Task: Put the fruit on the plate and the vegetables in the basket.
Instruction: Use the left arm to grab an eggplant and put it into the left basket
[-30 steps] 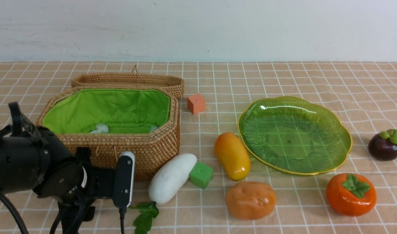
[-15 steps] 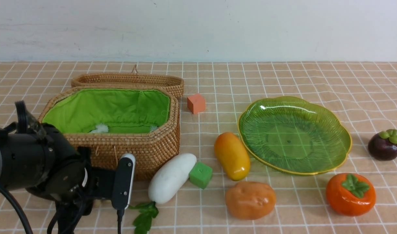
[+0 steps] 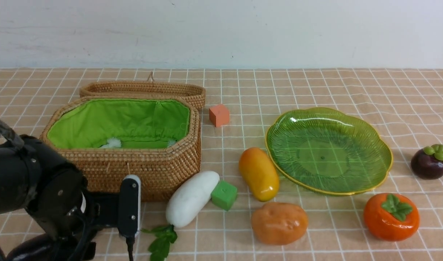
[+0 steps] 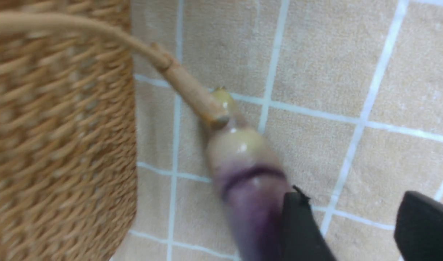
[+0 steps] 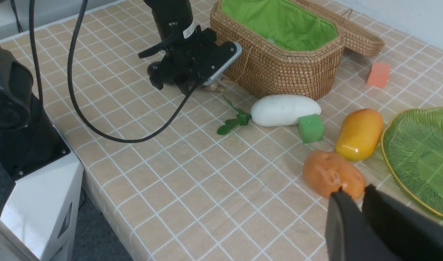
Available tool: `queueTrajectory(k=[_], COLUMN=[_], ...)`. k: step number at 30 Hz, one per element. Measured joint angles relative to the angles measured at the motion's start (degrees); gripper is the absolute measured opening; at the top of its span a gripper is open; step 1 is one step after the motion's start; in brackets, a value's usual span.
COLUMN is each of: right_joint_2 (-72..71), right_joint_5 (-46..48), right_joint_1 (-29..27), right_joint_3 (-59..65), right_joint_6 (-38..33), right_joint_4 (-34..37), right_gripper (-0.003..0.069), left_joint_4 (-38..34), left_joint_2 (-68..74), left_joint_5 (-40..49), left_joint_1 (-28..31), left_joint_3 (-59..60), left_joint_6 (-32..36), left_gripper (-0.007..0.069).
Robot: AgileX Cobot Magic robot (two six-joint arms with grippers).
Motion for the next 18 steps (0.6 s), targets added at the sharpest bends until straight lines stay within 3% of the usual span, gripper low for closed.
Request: queueTrajectory(k=[6,12,18], right_joint_2=[0.0,0.0,0.0], right_joint_5=[-0.1,-0.1,-0.1], right_joint_1=[0.0,0.0,0.0], right_joint_3=[0.0,0.0,0.0], right_joint_6=[0.0,0.0,0.0], right_joint_4=[0.0,0.0,0.0], right_gripper=[0.0087,0.0087,0.0092], left_joint_4=[-0.6,0.0,7.6], left_joint_2=[-1.9,1.2,6.1], left_joint_5=[0.1,-3.1,-6.0], left_joint_1=[0.0,0.4,0.8], left_joint_3=[0.0,0.0,-0.6], left_joint_6=[-0.2,-5.9,-12.2], left_gripper=[0.0418,0.0431,0.0435])
